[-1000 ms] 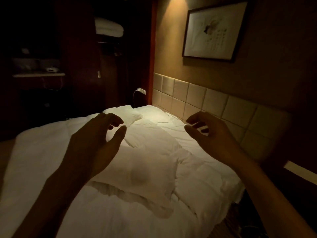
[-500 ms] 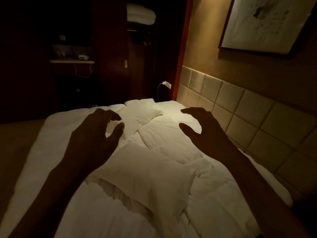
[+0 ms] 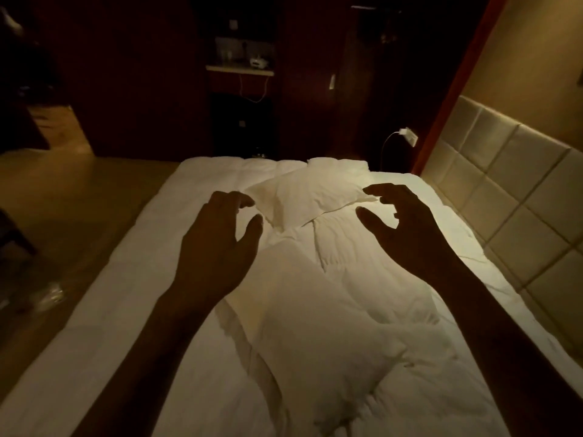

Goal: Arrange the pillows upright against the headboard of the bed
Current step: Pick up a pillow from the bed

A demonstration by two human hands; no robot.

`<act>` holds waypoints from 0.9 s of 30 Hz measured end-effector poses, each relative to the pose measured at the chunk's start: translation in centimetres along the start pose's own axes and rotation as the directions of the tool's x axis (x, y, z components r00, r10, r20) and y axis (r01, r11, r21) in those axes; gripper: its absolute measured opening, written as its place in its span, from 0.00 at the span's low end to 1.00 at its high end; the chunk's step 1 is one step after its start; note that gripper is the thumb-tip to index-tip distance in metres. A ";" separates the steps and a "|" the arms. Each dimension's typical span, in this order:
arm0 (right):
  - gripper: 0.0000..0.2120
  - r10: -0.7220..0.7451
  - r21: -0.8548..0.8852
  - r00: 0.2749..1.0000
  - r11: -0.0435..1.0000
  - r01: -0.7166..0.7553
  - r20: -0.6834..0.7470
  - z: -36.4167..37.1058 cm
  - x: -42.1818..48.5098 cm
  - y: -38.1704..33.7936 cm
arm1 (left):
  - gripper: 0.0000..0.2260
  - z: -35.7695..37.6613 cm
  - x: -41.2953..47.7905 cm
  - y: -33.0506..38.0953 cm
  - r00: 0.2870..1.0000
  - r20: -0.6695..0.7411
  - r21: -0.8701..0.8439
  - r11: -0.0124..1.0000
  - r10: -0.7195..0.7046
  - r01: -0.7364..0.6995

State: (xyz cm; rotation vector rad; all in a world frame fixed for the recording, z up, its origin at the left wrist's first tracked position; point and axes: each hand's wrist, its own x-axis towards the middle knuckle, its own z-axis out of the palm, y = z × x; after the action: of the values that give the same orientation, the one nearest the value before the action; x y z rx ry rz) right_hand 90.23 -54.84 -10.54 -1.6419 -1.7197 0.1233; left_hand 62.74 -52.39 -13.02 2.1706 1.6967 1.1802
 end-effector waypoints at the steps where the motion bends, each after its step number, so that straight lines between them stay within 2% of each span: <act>1: 0.19 -0.002 0.021 1.000 1.000 0.002 0.003 0.7 0.5 0.8 | 0.14 0.8 0.1 -0.2 1.000 0.001 0.008 1.000 -0.029 0.029; 5: 0.17 0.065 0.151 0.996 0.986 -0.073 0.054 4.4 2.7 3.7 | 0.14 4.6 0.6 -1.6 0.976 -0.017 -0.067 0.974 -0.219 0.217; 8: 0.16 0.119 0.212 0.988 0.968 -0.138 0.097 7.3 3.7 5.0 | 0.15 7.3 0.8 -2.9 0.915 -0.037 -0.160 0.906 -0.402 0.392; 12: 0.16 0.201 0.281 0.964 0.928 -0.245 0.177 11.3 4.9 6.6 | 0.15 11.1 1.5 -5.1 0.839 0.000 -0.277 0.806 -0.544 0.523; 14: 0.16 0.270 0.337 0.935 0.879 -0.337 0.232 13.2 5.7 7.5 | 0.14 12.9 1.8 -6.6 0.750 0.092 -0.443 0.647 -0.655 0.620; 16: 0.16 0.332 0.358 0.899 0.834 -0.421 0.285 15.1 6.5 8.5 | 0.13 14.6 1.9 -8.3 0.632 0.218 -0.599 0.410 -0.743 0.688; 18: 0.16 0.383 0.362 0.857 0.788 -0.498 0.344 17.4 7.4 10.1 | 0.11 16.8 1.9 -10.2 0.543 0.299 -0.659 0.242 -0.785 0.712; 20: 0.17 0.415 0.363 0.822 0.751 -0.552 0.391 19.8 8.0 12.0 | 0.10 19.3 1.9 -12.2 0.480 0.327 -0.666 0.163 -0.814 0.728; 24: 0.18 0.490 0.354 0.737 0.660 -0.663 0.466 23.8 8.9 15.3 | 0.12 24.1 0.7 -15.5 0.299 0.396 -0.683 -0.061 -0.868 0.727; 27: 0.15 0.539 0.327 0.664 0.593 -0.736 0.518 27.0 9.2 18.2 | 0.13 28.0 -0.9 -17.8 0.214 0.423 -0.657 -0.135 -0.881 0.742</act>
State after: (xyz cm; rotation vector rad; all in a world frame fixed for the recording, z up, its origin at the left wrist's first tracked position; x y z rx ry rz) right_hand 90.98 -32.31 -35.80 -1.8032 -1.0553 1.2280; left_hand 67.30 -37.43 -42.30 0.1365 1.5515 1.2070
